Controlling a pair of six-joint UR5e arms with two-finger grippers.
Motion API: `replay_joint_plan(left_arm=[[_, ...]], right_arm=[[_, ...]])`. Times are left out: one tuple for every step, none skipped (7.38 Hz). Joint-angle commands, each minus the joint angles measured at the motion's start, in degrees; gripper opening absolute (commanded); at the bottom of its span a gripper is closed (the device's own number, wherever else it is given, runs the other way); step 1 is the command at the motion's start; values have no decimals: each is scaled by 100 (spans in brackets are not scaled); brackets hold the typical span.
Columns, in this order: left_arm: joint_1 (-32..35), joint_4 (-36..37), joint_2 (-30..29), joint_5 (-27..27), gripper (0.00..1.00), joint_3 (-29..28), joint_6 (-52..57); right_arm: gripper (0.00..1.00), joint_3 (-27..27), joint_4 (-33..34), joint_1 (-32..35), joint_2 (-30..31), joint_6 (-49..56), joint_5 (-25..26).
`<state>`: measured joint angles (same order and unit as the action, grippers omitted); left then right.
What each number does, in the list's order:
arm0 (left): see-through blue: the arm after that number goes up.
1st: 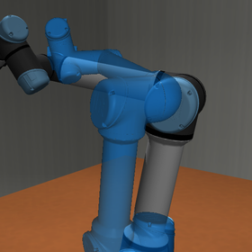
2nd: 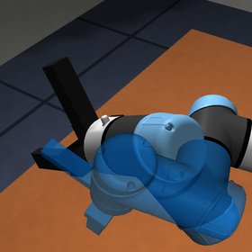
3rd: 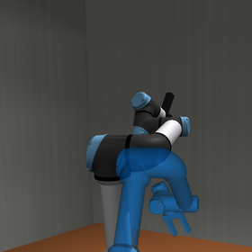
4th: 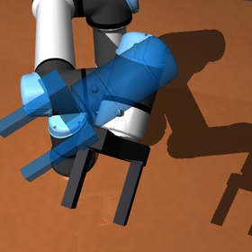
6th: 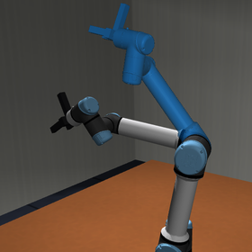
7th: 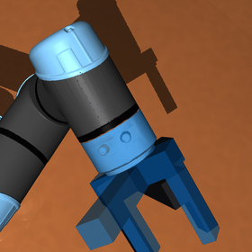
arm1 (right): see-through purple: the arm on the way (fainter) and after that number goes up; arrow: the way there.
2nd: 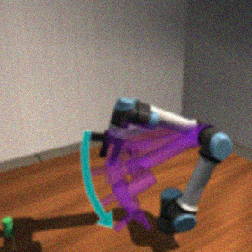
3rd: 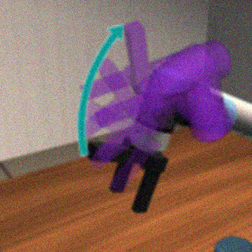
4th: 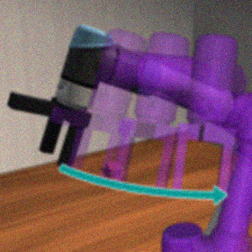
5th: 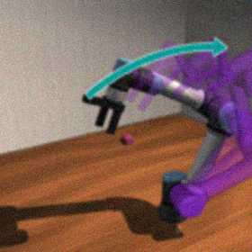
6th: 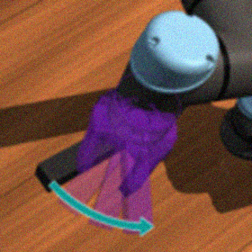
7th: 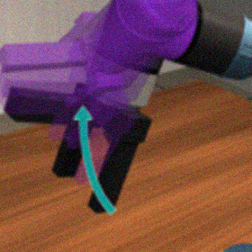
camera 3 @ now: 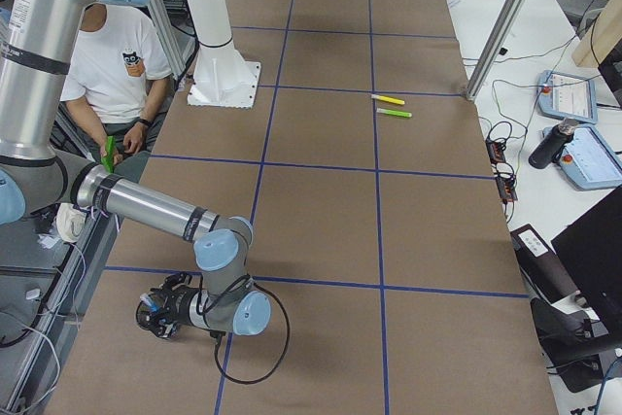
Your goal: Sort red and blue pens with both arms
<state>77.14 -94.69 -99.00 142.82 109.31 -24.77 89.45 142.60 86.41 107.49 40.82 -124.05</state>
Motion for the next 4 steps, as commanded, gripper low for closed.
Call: replay_joint_plan(left_arm=[[3, 4, 100, 0, 100, -6, -2], [11, 12, 117, 0, 100, -32, -2], [12, 30, 126, -9, 100, -93, -2], [12, 30, 248, -9, 100, -207, 16]], right_arm=[[100, 73, -12, 7, -813, -12, -470], [100, 55, -21, 7, -1305, -30, -575], [100, 72, -126, 7, -1840, -82, -628], [100, 107, -275, 7, -2263, -596, -698]])
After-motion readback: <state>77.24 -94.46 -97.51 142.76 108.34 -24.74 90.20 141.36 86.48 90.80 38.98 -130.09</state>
